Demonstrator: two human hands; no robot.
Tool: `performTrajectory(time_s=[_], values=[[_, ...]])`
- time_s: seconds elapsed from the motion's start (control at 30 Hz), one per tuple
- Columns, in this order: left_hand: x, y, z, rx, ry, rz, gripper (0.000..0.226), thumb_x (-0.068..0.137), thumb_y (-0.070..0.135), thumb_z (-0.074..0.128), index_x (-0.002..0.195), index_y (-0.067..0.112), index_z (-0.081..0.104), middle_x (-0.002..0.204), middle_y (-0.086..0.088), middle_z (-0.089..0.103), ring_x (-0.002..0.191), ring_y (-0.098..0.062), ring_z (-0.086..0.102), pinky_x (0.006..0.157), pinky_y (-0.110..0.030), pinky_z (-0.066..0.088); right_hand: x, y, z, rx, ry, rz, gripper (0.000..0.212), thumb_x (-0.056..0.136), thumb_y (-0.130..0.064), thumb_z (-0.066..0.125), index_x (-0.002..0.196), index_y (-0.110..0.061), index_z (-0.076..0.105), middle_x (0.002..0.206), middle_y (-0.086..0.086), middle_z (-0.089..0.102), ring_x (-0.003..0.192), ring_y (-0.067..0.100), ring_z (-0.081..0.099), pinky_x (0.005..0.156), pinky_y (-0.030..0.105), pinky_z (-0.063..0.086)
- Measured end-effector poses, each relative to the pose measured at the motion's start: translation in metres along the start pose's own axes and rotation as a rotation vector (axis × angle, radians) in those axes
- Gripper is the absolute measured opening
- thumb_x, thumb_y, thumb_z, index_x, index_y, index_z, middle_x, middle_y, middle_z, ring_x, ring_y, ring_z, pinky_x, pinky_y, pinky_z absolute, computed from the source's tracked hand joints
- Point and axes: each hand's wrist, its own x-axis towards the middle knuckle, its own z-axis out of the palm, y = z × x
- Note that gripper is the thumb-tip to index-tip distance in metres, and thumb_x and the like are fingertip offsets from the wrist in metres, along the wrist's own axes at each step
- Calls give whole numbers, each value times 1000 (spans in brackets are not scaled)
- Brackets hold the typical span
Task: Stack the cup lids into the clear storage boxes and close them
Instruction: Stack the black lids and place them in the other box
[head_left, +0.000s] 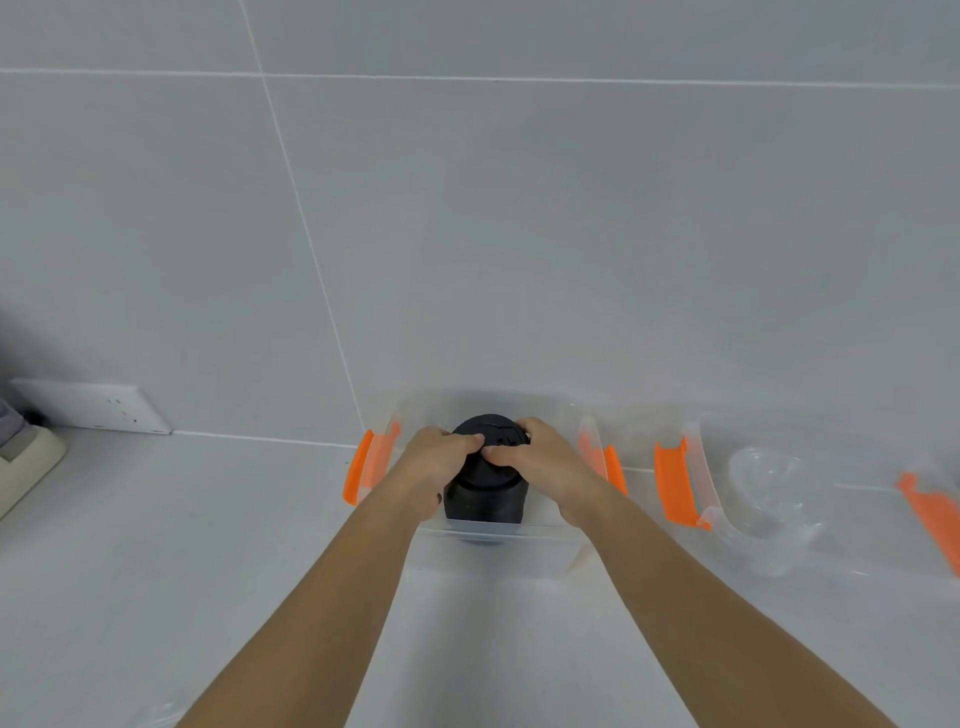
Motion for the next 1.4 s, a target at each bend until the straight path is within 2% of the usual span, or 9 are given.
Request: performTrajectory(time_s=[0.17, 0.33, 0.5, 0.6, 0.7, 0.93, 1.0, 1.13, 1.4], values=[[1, 2, -1, -84, -11, -50, 42, 95, 25, 53, 131, 3, 50, 139, -10, 50, 115, -20, 47, 84, -32, 35, 0, -2, 0, 43, 0, 53, 48, 86, -35, 62, 126, -12, 48, 123, 5, 56, 98, 16, 52, 68, 22, 41], [0, 4, -5, -172, 44, -121, 62, 95, 39, 49, 147, 15, 26, 155, -10, 27, 142, -31, 25, 113, -50, 24, 0, -6, -8, 156, -36, 263, 70, 88, -54, 50, 143, -14, 33, 154, 5, 28, 141, 28, 26, 108, 46, 26], [9, 1, -7, -319, -49, -280, 68, 93, 51, 44, 144, 7, 31, 136, -9, 48, 124, -26, 47, 98, -45, 40, 1, -12, -4, 303, -54, 435, 83, 82, -69, 45, 148, -22, 25, 160, 8, 11, 146, 30, 11, 112, 59, 12], [15, -2, -5, -357, -144, -299, 59, 91, 53, 47, 125, 5, 53, 100, -10, 65, 82, -23, 61, 59, -37, 46, -1, -14, -1, 335, -115, 422, 66, 84, -66, 44, 132, -21, 50, 145, 2, 44, 115, 20, 51, 91, 42, 40], [23, -5, -6, -367, -137, -286, 47, 87, 53, 53, 113, 15, 64, 106, -11, 69, 86, -29, 66, 63, -39, 51, -7, -19, 0, 307, -147, 394, 51, 86, -61, 47, 110, -18, 61, 97, -1, 65, 71, 13, 54, 54, 32, 36], [32, -9, -13, -427, -93, -356, 53, 89, 39, 46, 125, 0, 50, 126, -18, 58, 112, -38, 56, 93, -54, 44, -20, -25, -9, 456, -107, 425, 35, 93, -47, 46, 94, -14, 59, 71, 1, 44, 101, 18, 46, 98, 41, 32], [36, -11, -14, -491, -114, -392, 66, 87, 52, 45, 123, -4, 47, 126, -20, 57, 112, -38, 55, 89, -55, 44, -22, -26, -9, 499, -142, 425, 39, 93, -48, 44, 105, -14, 59, 72, 3, 47, 108, 21, 52, 90, 42, 37], [36, -9, -10, -508, -155, -386, 63, 85, 60, 46, 107, 3, 59, 112, -19, 65, 101, -36, 61, 88, -52, 45, -19, -25, -2, 426, -189, 431, 37, 91, -52, 46, 103, -20, 59, 79, -3, 59, 64, 11, 56, 46, 29, 40], [40, -11, -12, -514, -118, -409, 70, 81, 65, 46, 114, 4, 61, 111, -19, 67, 100, -36, 63, 86, -52, 48, -13, -21, 0, 415, -195, 365, 28, 94, -43, 48, 105, -19, 57, 82, -7, 57, 70, 6, 51, 60, 25, 36]])
